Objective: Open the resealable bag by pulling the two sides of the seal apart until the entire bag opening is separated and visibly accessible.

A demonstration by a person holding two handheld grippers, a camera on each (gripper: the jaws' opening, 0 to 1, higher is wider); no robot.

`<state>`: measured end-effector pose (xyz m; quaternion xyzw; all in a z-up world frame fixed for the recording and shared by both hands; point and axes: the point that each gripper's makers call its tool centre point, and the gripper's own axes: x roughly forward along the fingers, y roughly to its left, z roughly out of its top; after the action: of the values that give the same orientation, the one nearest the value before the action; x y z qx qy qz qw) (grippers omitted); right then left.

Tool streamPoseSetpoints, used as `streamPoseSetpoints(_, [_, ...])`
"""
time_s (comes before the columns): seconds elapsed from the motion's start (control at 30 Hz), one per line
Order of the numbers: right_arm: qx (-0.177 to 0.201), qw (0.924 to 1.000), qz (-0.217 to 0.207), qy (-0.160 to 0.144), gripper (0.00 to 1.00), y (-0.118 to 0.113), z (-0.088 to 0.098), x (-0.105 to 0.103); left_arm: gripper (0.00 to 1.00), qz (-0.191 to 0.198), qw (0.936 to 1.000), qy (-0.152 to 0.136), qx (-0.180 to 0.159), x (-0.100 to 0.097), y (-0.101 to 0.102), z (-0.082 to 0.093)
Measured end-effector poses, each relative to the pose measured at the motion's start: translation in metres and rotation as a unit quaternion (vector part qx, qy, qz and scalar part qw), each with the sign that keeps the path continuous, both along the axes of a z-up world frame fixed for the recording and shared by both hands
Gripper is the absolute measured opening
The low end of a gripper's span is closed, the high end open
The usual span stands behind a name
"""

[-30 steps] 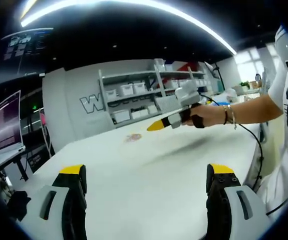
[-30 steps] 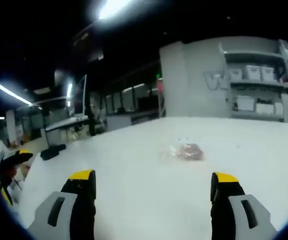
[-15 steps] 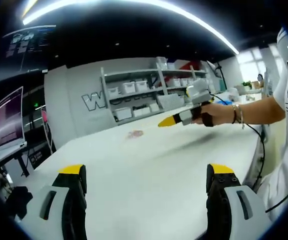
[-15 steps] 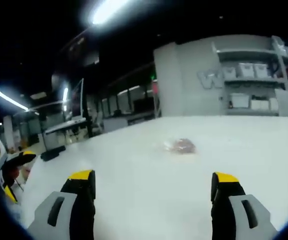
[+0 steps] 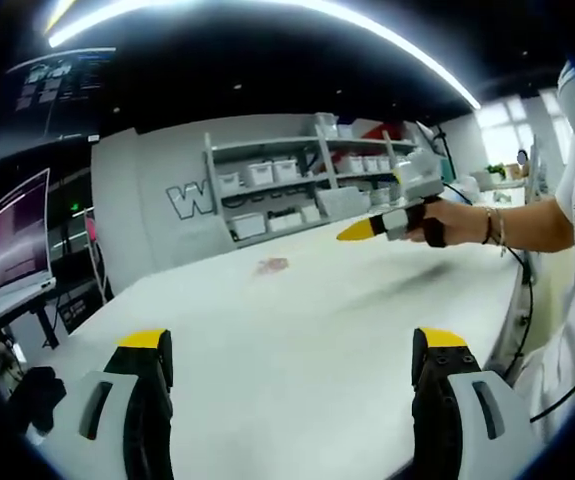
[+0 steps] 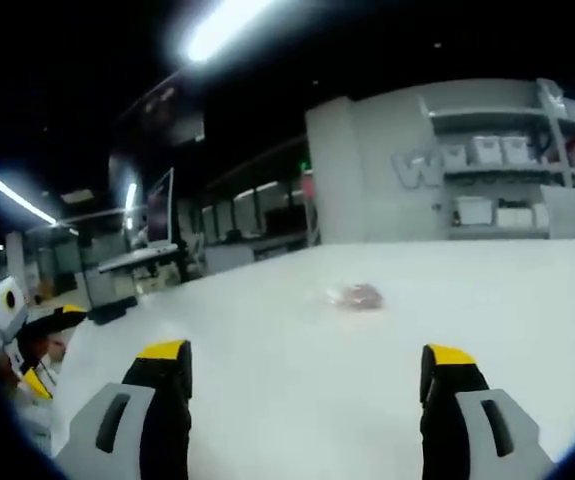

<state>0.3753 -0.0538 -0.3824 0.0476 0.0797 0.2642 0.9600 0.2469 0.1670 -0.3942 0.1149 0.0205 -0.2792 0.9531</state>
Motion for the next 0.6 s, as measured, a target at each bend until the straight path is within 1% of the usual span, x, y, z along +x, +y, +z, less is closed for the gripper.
streamPoseSetpoints(0.13, [-0.002,0.9999,-0.009,-0.006,0.95,-0.007,-0.001,-0.007,0.99,-0.002,1.0,0.003,0.001,0.001,0.001,-0.002])
streamPoseSetpoints(0.27, [0.011,0.9997,-0.018,-0.013,0.95,-0.013,0.004,-0.013,0.99,-0.004,1.0,0.005,0.002,0.002,0.001,-0.003])
streamPoseSetpoints(0.43, [0.002,0.9997,-0.022,-0.015,0.95,-0.016,0.004,-0.024,0.99,-0.003,1.0,0.004,-0.002,0.004,0.002,-0.003])
streamPoseSetpoints(0.6, [0.004,0.9994,-0.03,-0.019,0.94,-0.025,0.003,-0.035,0.98,0.001,1.0,0.002,-0.002,0.005,0.006,-0.003])
